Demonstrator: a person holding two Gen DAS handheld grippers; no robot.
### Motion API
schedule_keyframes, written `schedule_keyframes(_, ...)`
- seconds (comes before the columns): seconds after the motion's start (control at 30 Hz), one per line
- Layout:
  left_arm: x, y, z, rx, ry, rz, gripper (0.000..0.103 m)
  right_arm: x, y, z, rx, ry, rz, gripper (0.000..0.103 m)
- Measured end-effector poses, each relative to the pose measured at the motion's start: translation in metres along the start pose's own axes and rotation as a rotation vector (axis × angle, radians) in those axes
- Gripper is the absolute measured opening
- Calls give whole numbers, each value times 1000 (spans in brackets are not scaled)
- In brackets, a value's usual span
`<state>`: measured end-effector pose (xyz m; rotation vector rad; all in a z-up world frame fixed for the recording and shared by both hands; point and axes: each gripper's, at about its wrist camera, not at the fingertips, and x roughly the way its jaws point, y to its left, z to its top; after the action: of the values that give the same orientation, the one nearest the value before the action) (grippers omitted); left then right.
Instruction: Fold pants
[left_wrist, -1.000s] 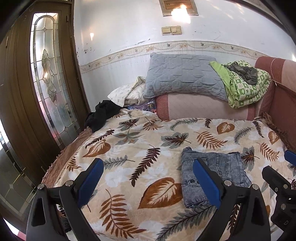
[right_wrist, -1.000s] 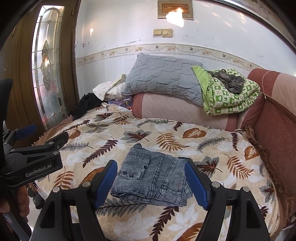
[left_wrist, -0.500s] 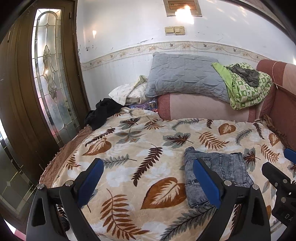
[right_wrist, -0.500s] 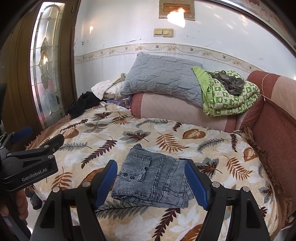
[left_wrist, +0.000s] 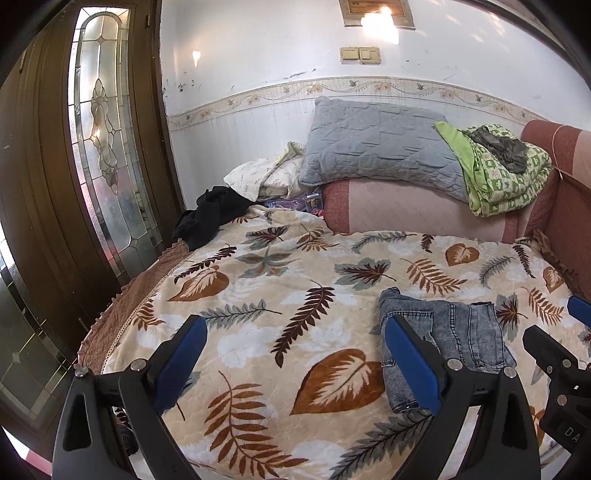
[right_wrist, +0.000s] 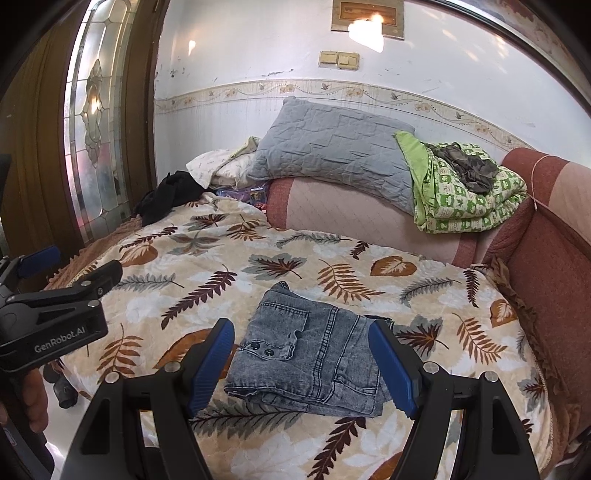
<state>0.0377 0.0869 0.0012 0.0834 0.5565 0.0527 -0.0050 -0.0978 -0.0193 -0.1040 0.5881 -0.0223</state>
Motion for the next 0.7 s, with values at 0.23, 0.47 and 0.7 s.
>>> schedule_keyframes(0.23, 2, -1, -2, 5, 3, -11, 97, 2, 1, -1, 0, -6, -7, 78)
schedule_keyframes(0.47, 1, -1, -3, 7, 9, -11, 97, 0, -3, -3, 2, -29, -25, 78)
schedule_keyframes(0.7, -2, -6, -4, 18, 9, -13, 97, -4, -15, -6, 39, -44, -35, 78)
